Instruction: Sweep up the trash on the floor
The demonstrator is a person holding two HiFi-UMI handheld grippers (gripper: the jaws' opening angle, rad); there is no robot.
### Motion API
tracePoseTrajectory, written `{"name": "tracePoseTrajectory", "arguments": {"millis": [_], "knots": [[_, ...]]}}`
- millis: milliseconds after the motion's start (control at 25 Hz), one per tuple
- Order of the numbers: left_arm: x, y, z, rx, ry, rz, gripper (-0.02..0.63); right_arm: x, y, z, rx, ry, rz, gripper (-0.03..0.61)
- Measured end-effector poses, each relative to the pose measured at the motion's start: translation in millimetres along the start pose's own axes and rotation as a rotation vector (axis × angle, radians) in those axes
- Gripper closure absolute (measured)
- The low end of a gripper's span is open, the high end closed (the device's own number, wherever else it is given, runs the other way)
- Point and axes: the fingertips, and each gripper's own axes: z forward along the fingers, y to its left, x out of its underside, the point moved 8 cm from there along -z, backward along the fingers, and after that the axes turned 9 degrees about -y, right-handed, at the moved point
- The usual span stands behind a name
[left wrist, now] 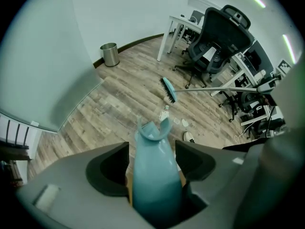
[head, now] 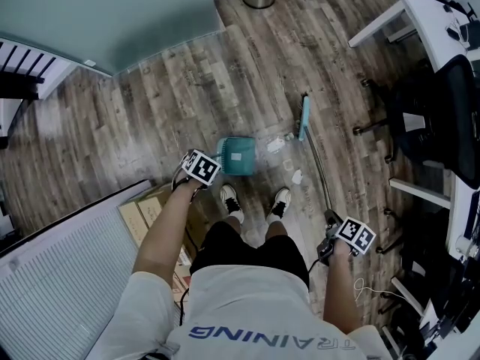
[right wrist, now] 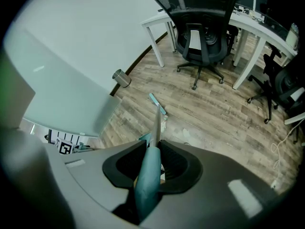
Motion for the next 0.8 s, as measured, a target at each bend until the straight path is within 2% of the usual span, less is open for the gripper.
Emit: {"name": "tracePoseTrajectory", "arguments": {"millis": [120,160,200,520,800], "knots": [[-0.6,-1.5,-1.5,-0.035,0.023,0.027,0.33,1.2,-2.0,-0.7,0.001,0.005,-0.011,0.469],[0.1,-0.2,-3.2,-0.066,0.025,0.039,0.488,1.7,-2.6,-1.2,0.004,0.008,-0.013,0.47],[1.7,1.2,-4.9,-0.09,0.024,0.041,0.528,2.3,-3.2,-1.6,0.006,0.01,-0.014,0.47],[8.1,1.1,-7.1,-0.103,-0.004,0.006,0.531,6.0,-14.3,-2.1,0.028,0.012,-0.023,0.471],[8.1,-3.4,-5.3,-0.103,0.004,-0.001,0.531,-2.2,-31.1,-0.8,0.101,-0.003,-0.081,0.469]]}}
